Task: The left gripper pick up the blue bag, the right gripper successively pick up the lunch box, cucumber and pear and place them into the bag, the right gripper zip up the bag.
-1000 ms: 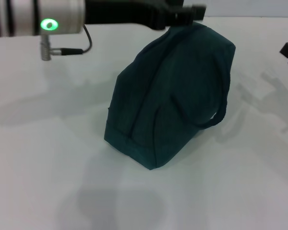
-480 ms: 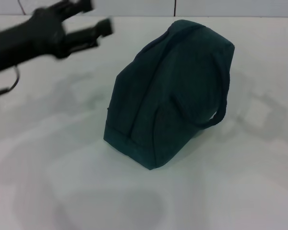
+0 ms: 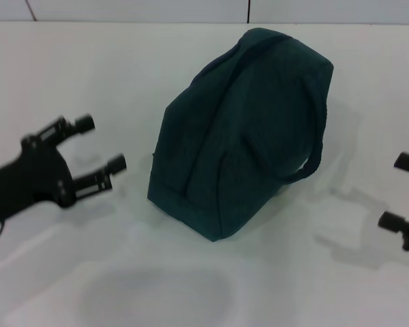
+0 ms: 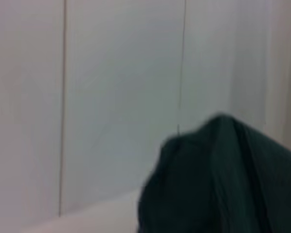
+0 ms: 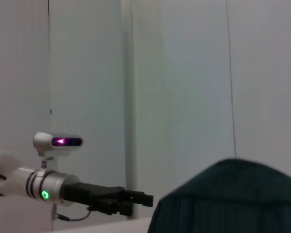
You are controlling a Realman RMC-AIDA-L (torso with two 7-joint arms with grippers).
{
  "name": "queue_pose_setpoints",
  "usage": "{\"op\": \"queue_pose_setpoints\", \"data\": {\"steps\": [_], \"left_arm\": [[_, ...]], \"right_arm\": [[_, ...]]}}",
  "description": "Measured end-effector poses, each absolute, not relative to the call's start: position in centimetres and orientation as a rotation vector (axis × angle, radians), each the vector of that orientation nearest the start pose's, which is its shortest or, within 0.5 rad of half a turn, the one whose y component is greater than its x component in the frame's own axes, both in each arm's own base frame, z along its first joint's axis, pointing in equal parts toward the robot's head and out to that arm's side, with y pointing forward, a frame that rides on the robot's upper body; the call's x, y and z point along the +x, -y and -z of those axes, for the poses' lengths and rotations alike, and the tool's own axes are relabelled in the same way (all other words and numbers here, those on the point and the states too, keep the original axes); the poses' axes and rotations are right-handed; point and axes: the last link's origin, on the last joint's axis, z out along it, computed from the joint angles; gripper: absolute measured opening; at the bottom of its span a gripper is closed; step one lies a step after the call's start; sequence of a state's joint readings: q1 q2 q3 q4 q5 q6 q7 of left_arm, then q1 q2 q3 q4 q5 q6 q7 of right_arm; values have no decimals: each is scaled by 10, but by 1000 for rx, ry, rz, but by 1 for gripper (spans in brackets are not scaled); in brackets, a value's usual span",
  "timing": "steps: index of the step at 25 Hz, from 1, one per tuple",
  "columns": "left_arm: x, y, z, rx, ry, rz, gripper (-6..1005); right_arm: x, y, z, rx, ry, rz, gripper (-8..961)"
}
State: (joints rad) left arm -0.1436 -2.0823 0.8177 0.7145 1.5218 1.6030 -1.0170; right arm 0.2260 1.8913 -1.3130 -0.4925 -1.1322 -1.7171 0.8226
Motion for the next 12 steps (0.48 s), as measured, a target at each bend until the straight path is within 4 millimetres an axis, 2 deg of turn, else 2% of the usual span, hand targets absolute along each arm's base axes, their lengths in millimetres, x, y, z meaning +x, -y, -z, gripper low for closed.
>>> {"op": "queue_pose_setpoints", "data": {"steps": [3,7,8,12], "left_arm": [[-327,-236,-17,-2418,453,824,881],[-332,-229,-8,-2457,492,801,881],[-333,-227,-7,-2464,503,797,880],[-336,-222,-1,-2504,523,769,879]], "right_arm": [[305,-237,-19,-2557,-188,-1026,875],[309,-234,-8,-2566,-229,-998,875],[312,-231,3,-2570,-256,-964,875],[316,-229,16,-2604,-277,-908,875]]}}
